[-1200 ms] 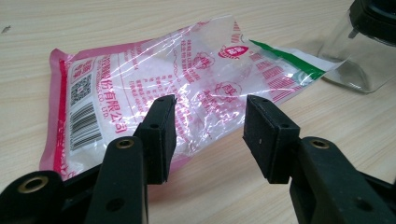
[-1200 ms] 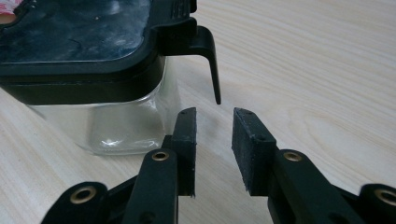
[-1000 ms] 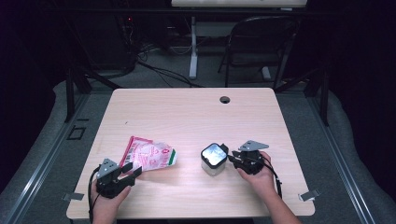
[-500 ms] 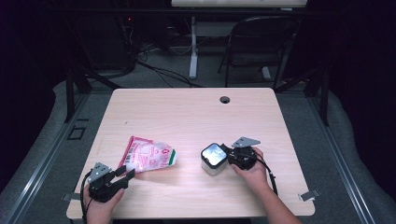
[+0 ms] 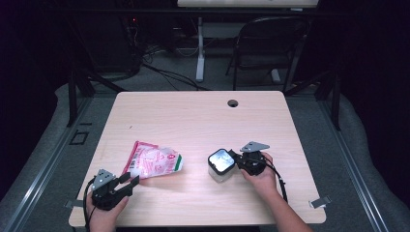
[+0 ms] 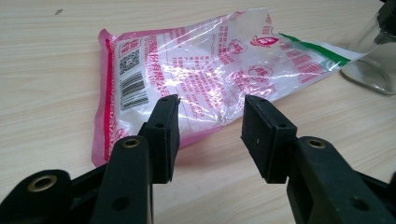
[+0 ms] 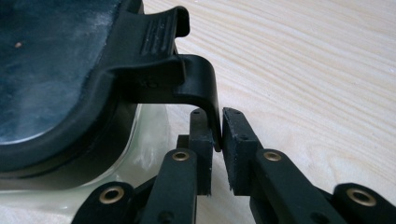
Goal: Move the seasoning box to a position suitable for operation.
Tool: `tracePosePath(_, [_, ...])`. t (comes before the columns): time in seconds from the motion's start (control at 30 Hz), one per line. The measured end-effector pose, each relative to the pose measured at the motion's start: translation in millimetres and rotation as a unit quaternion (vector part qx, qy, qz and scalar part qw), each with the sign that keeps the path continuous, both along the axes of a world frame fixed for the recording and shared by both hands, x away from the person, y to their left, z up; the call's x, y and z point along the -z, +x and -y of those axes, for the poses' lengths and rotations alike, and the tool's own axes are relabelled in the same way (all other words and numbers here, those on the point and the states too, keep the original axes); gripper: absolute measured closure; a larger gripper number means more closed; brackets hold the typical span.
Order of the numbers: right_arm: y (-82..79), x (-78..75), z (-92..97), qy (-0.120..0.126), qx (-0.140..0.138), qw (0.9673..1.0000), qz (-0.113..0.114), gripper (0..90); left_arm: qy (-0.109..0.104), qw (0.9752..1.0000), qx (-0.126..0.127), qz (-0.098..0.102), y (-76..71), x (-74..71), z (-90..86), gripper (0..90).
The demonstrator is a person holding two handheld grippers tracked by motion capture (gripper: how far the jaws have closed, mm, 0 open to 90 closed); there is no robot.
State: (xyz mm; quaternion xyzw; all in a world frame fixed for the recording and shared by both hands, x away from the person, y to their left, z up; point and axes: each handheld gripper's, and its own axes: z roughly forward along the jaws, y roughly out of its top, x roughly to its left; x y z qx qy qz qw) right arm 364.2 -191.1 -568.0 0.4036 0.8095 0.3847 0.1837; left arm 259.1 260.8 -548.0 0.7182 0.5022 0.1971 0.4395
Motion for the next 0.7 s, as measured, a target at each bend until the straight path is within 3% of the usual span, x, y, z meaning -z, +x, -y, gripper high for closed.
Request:
tracePosePath(0.57, [-23.0,-0.5,2.2,-0.006,0.029,0.9995,0.002,82.4,0.005,0.9997,0.020,0.011,16.2,-2.0,17.7,55.4])
tracePosePath(0.7, [-29.3,-1.1,4.5,-0.012,0.034,0.9994,0.002,82.3,0.013,0.9991,0.038,0.013,24.2,-2.2,27.4,55.4])
